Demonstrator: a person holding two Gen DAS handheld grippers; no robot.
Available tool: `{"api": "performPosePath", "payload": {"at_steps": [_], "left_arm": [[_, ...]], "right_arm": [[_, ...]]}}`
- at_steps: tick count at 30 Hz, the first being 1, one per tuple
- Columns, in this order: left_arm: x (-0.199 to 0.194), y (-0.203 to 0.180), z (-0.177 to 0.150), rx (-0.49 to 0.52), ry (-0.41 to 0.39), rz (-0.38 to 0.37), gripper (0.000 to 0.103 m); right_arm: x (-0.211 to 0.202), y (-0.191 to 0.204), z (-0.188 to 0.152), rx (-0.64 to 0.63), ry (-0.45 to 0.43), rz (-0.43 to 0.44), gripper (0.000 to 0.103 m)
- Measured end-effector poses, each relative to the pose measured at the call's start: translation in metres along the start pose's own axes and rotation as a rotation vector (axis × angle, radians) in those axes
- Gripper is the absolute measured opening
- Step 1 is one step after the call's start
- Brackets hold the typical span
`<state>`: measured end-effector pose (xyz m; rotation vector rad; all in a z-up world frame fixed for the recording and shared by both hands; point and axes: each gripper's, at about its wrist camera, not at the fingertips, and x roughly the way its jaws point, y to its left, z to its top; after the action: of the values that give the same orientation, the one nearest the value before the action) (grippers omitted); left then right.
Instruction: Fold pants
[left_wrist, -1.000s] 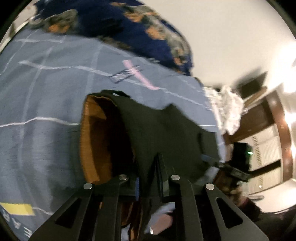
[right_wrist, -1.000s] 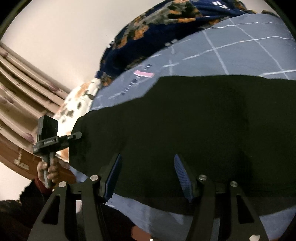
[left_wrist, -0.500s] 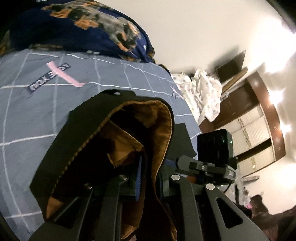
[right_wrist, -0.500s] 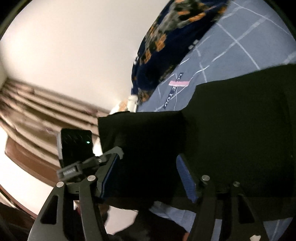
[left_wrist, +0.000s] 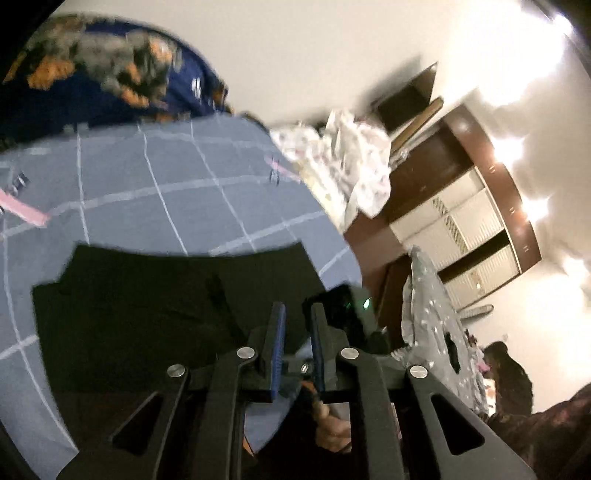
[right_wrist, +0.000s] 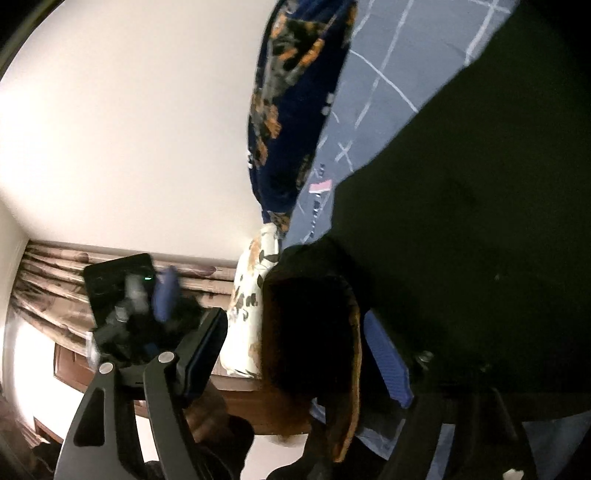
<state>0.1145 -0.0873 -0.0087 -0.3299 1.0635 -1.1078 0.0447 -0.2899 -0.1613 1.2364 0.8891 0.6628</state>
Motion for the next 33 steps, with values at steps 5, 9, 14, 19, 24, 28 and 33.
{"api": "performPosePath", "payload": {"at_steps": [5,9,14,19,24,28,33], "left_arm": [[-0.047,0.010,-0.004,0.022,-0.103,0.119,0.022],[-0.063,0.040,-0.034,0.031,-0.073,0.310,0.024],[-0.061,0.074,-0.088,-0.039,-0.002,0.409,0.025],[-0.053,0.099,-0.129,-0.138,0.012,0.420,0.032],[-0.056,0.108,-0.142,-0.170,-0.024,0.434,0.051],[-0.053,0.118,-0.148,-0.214,-0.007,0.419,0.051],[-0.058,0.102,-0.142,-0.169,-0.010,0.454,0.051]], "right_arm": [[0.014,0.000,-0.005,-0.016,0.045,-0.025,0.075],[0.019,0.004,-0.006,-0.068,0.086,-0.095,0.075],[0.035,0.008,-0.012,-0.125,0.157,-0.186,0.076],[0.056,0.026,-0.023,-0.249,0.224,-0.302,0.079],[0.063,0.029,-0.023,-0.296,0.225,-0.385,0.054],[0.068,0.023,-0.025,-0.297,0.233,-0.439,0.031],[0.058,0.030,-0.021,-0.288,0.207,-0.393,0.014]]}}
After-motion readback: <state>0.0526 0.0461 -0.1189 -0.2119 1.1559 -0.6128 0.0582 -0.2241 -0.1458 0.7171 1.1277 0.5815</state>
